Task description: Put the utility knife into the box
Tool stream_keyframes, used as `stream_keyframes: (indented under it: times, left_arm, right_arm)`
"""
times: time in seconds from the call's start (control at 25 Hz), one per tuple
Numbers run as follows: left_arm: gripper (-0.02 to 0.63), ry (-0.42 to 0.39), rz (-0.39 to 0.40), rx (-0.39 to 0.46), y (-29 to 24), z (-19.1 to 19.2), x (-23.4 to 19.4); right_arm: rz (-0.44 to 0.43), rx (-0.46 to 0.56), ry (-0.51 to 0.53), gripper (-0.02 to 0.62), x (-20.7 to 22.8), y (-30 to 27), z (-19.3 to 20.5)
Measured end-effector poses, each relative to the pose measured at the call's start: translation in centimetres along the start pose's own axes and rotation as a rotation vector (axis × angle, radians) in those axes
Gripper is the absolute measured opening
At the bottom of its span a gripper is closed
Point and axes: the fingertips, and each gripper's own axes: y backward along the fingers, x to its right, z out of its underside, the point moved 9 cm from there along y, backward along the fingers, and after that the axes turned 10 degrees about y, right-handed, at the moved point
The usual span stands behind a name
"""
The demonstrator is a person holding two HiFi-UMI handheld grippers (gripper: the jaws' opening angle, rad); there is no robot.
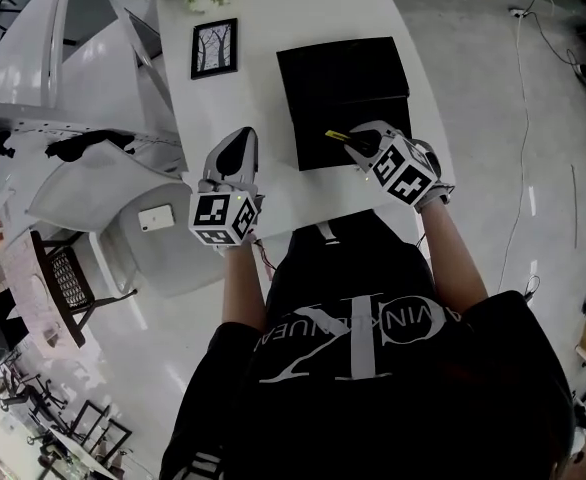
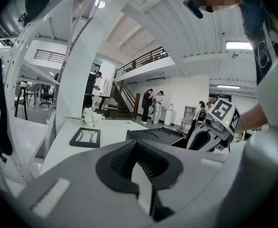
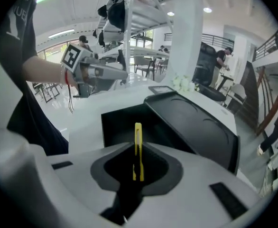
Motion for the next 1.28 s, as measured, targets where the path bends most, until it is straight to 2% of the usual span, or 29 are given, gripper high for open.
stream_keyframes:
  times: [0.24,0.64,0.96,1.28]
  left_arm:
    - [0.011,0.026,-0.049,0.003,0.7,0.6,-0.5]
    - [0.011,0.053,-0.116,0.004,1.9,1.3,-0.9]
    - [0.011,0.066,-0.144,0.003,2.8,1.7,-1.6]
    - [0.011,0.068,-0.139,0.012,2.9,1.4,-1.8]
  right_arm:
    - [-0.063,-0.064,0.027,0.057,0.5,-1.8,0.0]
    - [-0.081,-0.131,0.000,0.057,1.1,-3.7,0.6]
    - [-0.083,-0.135,-0.020,0.057,1.4,-4.8,0.4]
    - [-0.077,-0.128,-0.043,0.057,1.5,-4.6,0.2]
